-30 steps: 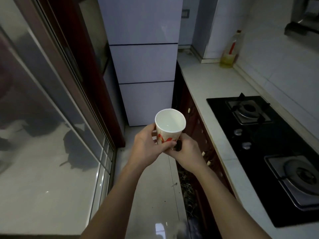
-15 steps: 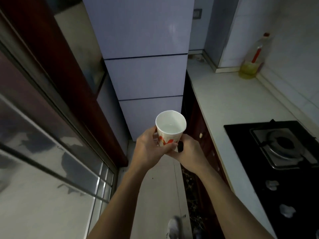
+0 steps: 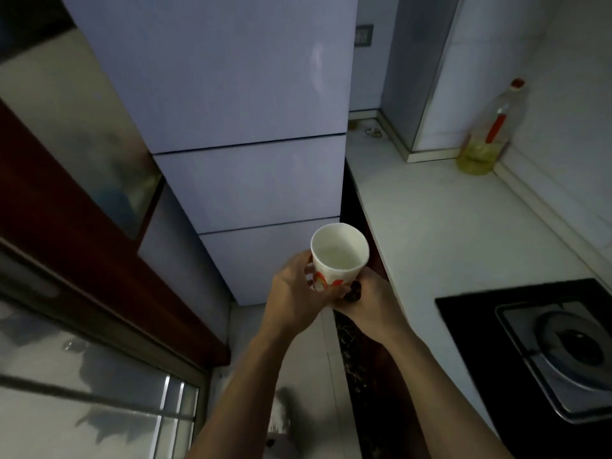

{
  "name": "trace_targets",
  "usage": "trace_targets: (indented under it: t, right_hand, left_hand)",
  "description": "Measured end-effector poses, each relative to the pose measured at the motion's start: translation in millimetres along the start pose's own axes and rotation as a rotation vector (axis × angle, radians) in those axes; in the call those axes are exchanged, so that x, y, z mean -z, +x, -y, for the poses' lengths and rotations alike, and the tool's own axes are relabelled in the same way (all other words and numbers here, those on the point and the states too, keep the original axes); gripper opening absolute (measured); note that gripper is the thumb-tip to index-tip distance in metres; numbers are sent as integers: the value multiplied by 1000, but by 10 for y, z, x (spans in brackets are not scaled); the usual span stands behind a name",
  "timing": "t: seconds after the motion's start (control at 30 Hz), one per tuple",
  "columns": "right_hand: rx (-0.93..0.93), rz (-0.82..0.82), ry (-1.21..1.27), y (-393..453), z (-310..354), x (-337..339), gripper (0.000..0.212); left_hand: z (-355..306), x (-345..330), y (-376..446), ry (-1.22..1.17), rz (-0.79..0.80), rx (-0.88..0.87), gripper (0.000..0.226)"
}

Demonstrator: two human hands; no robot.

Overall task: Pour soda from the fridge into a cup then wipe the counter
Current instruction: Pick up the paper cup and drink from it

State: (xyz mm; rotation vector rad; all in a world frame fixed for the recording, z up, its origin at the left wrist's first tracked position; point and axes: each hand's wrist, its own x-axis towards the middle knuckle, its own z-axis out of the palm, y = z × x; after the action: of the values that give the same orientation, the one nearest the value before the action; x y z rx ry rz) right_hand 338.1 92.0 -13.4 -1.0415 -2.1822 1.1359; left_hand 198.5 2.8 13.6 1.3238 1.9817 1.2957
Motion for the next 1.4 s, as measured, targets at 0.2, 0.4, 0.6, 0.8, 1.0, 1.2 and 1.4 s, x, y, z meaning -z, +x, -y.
trace_targets:
  t: [0.2, 0.4, 0.6, 0.8, 1.0, 1.2, 1.4]
  right_hand:
    - [-76, -103, 0, 684, -150, 95, 36]
    - [-190, -292, 3, 1514, -405, 157, 53]
    - [-298, -486, 43, 2167, -623, 293, 61]
    - [-427, -673, 16, 2302, -833, 493, 60]
    - [-513, -794, -34, 2264, -1206, 699, 64]
    - [-568, -821, -41, 2303, -1700, 856, 63]
    - [-623, -797, -96, 2458, -2336, 989, 63]
  left_hand:
    - [206, -169, 908, -51, 100, -41, 77]
    - [349, -370, 2054, -99, 251, -83, 67]
    - [401, -667, 3051, -78, 401, -178, 72]
    - [385, -1202, 3518, -112, 603, -214, 70]
    - [387, -1851, 3640, -135, 721, -217, 65]
    - [495, -2427, 3768, -153, 784, -161, 74]
    - [642, -2942, 3958, -136, 800, -149, 67]
